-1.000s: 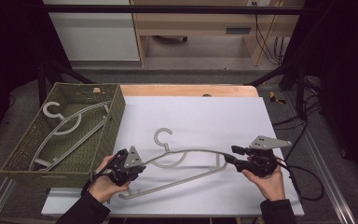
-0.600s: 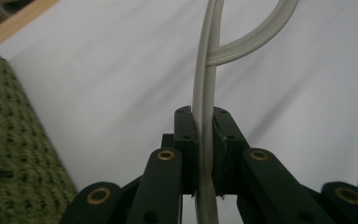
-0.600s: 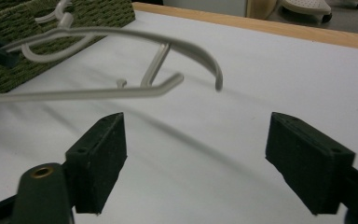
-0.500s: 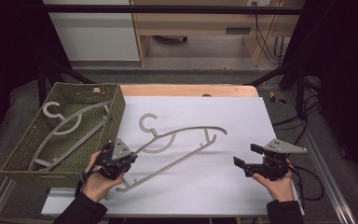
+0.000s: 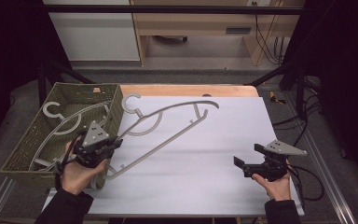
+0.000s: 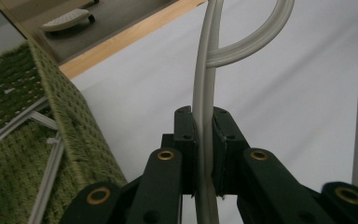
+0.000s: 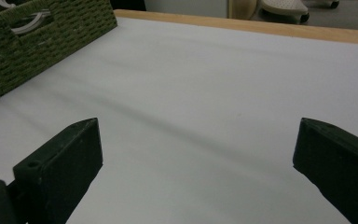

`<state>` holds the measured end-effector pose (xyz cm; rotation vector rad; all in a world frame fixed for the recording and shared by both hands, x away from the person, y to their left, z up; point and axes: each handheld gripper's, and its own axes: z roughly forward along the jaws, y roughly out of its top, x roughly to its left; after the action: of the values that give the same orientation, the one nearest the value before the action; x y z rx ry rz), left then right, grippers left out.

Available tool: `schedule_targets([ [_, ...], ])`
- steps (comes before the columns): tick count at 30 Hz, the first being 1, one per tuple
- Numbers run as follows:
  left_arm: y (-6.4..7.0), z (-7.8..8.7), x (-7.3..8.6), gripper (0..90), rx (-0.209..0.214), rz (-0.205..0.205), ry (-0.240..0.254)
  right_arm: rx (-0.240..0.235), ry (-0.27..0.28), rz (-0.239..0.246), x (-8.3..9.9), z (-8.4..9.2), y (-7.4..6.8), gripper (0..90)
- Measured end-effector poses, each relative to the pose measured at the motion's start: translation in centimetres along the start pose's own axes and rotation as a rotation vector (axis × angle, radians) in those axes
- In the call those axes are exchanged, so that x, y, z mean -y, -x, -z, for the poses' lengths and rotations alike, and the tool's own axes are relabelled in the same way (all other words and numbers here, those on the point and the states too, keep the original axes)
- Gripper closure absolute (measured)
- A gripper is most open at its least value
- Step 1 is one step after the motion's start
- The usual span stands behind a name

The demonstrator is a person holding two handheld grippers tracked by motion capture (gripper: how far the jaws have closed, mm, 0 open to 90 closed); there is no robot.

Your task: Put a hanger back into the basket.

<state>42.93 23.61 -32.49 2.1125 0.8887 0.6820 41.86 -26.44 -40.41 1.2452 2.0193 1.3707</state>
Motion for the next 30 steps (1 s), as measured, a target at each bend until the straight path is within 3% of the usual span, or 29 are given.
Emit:
schedule_targets([
  [12, -5.8, 2.7, -0.8, 81.8, -0.098, -0.002, -0.006, 0.008, 0.001, 0.008, 0.0, 0.0, 0.0, 1.6],
  [14, -6.8, 2.9, -0.6, 81.8, -0.117, 0.018, 0.018, 0.009, 0.004, 0.002, 0.0, -0.1, 0.0, 1.6],
  [21, -10.2, 3.8, 0.4, 81.8, -0.155, 0.071, 0.007, 0.013, 0.006, 0.001, 0.0, 0.0, 0.0, 1.4],
  [30, -13.3, 3.9, 2.3, 81.7, -0.210, 0.080, -0.040, 0.014, -0.007, 0.013, 0.1, -0.2, 0.0, 1.4],
])
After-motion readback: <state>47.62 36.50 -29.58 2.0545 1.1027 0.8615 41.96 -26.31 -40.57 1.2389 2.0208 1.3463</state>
